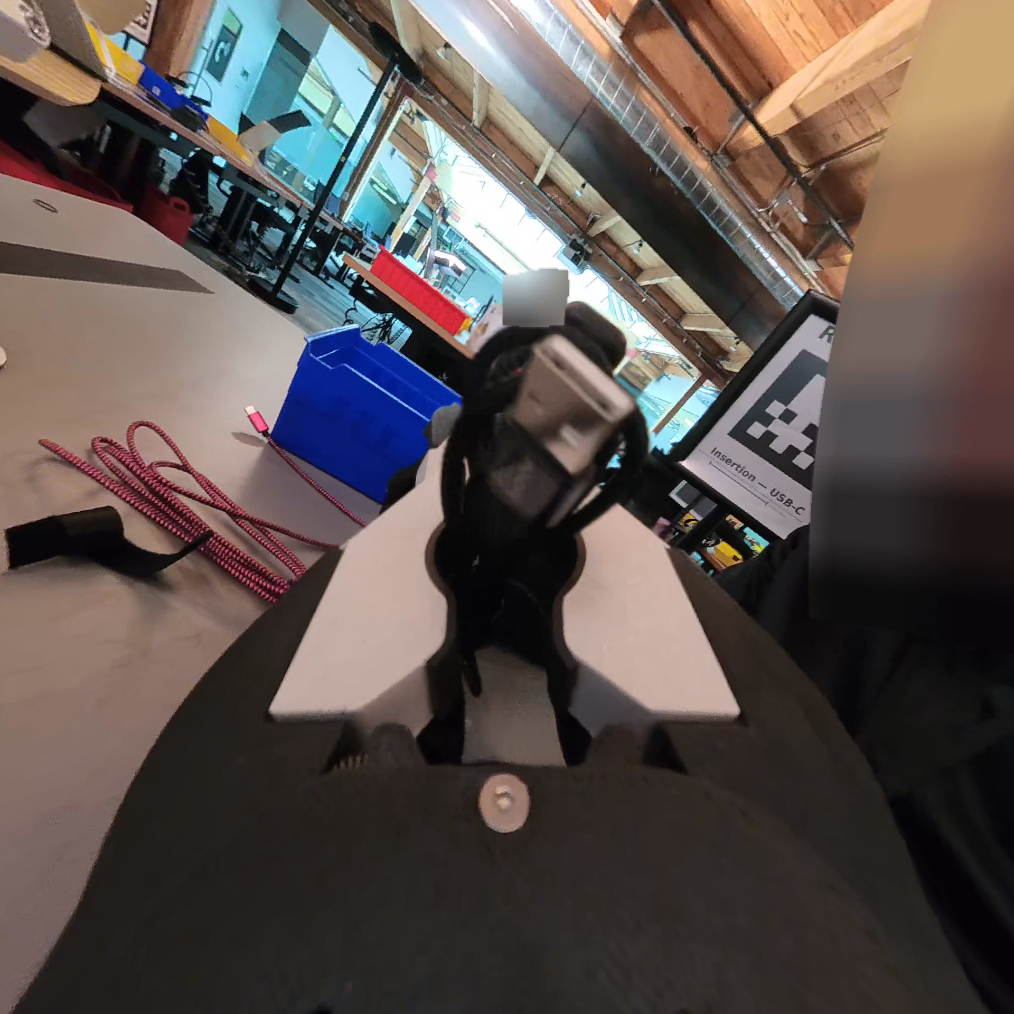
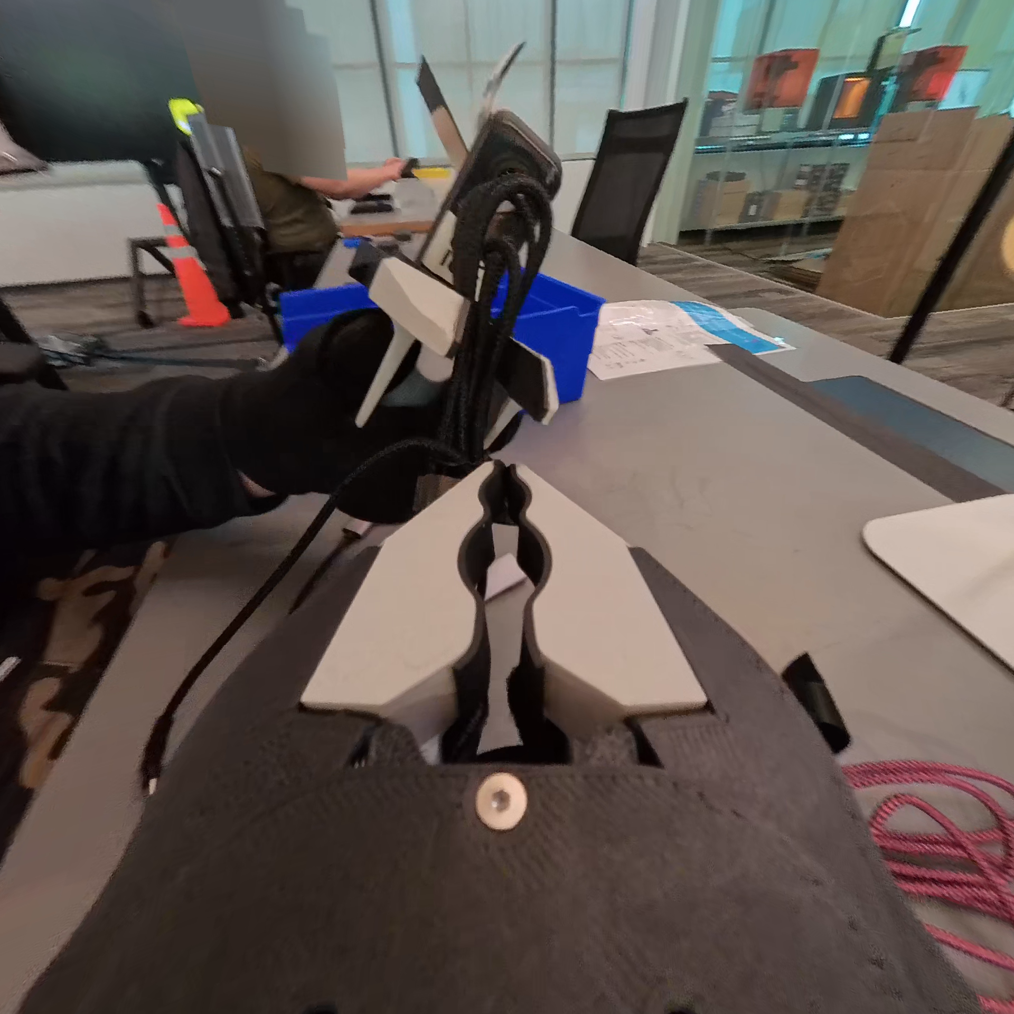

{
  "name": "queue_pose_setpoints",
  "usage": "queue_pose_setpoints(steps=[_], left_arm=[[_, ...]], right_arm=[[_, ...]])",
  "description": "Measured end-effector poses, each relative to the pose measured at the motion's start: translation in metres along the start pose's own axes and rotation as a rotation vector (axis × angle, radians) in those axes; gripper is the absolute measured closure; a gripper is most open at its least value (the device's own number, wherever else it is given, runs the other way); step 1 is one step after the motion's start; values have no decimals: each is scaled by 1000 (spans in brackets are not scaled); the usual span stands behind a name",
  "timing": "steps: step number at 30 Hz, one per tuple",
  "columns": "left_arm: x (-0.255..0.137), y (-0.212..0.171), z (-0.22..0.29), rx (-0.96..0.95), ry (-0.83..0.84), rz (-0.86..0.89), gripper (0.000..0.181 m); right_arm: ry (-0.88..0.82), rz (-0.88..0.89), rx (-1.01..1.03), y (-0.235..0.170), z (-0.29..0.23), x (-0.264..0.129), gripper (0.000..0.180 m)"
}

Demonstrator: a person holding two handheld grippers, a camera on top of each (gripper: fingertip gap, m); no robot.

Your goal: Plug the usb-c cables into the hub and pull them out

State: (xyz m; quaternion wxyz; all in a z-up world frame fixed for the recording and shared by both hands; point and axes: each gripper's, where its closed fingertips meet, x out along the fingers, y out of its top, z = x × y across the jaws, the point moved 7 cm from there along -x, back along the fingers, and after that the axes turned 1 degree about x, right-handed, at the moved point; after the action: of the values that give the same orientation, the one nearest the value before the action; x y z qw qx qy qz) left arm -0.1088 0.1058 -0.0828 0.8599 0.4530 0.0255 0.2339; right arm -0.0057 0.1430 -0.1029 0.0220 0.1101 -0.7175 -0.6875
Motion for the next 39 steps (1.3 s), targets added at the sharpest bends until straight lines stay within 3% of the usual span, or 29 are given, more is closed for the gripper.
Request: queue_pose_setpoints(steps=[7, 15, 22, 28, 39], left_arm=[[-3, 1, -9, -14, 82, 22, 145], [-19, 13, -21, -17, 246, 120, 150], [-14, 14, -14, -18, 179, 84, 154], [-5, 8, -5, 31, 126, -28, 168], [3, 6, 6, 107, 90, -75, 173]], right_arm=[[-115, -38, -45, -2, 6, 0, 180], [-96, 11, -74, 5, 2, -5, 180], [3, -2, -116, 4, -11, 2, 180], [-3, -23, -99, 0, -9, 4, 180], [-20, -11, 127, -10, 11, 4, 180]])
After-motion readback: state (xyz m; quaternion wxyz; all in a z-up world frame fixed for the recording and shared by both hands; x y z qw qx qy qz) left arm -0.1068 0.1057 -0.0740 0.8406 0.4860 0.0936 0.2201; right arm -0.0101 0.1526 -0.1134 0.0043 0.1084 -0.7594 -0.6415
